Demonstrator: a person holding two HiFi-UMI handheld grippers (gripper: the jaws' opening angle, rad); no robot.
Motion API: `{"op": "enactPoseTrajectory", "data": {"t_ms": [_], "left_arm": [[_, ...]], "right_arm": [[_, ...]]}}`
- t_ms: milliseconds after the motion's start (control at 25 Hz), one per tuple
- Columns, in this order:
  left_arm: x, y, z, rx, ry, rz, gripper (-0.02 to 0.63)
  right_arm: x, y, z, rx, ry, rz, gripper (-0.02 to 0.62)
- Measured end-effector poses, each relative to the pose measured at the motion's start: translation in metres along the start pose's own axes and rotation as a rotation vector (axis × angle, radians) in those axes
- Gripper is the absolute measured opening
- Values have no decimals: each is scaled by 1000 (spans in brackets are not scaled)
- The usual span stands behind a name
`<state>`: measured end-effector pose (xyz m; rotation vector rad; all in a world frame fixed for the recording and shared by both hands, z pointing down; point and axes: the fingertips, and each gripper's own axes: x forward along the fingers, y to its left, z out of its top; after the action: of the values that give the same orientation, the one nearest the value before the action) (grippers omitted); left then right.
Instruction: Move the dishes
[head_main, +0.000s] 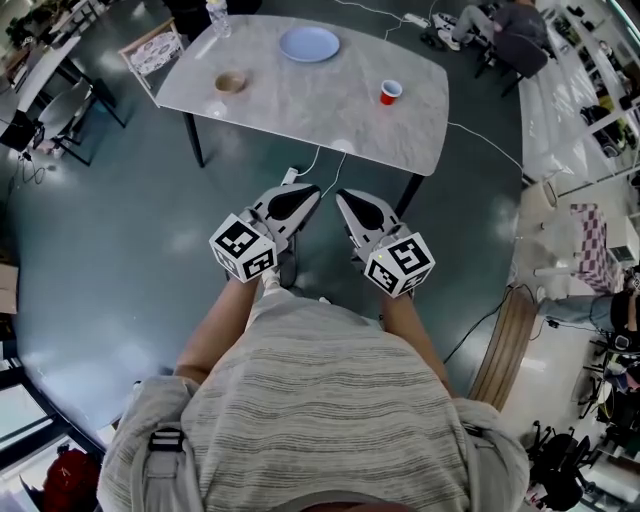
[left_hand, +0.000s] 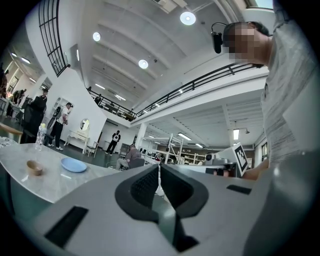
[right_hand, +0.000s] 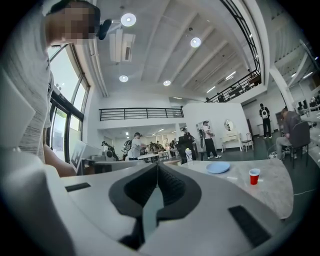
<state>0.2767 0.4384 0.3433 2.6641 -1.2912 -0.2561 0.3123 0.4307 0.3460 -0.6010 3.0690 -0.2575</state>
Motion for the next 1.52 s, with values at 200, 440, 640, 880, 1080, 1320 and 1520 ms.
{"op": "enactPoseTrajectory", "data": {"t_ms": [200, 440, 640, 880, 1080, 1320, 1520], "left_arm": [[-4, 39, 8, -17, 7, 1, 21], [-5, 100, 22, -20, 9, -12, 21], [-11, 156, 36, -12, 3, -33, 21], [-14, 209, 51, -1, 12, -62, 21], [-13, 239, 60, -19, 14, -75, 21], [4, 260, 52, -45, 6, -77, 21], [24, 286, 52, -64, 5, -61, 21]], "right_arm": [[38, -7, 0, 18, 11, -1, 18], [102, -20, 2, 26, 12, -13, 18], [160, -29, 4, 25, 2, -30, 18], [215, -39, 9, 28, -7, -58, 18], [246, -47, 13, 22, 14, -75, 18], [261, -68, 10, -5, 48, -80, 18], [280, -101, 10, 0, 65, -79, 18]]}}
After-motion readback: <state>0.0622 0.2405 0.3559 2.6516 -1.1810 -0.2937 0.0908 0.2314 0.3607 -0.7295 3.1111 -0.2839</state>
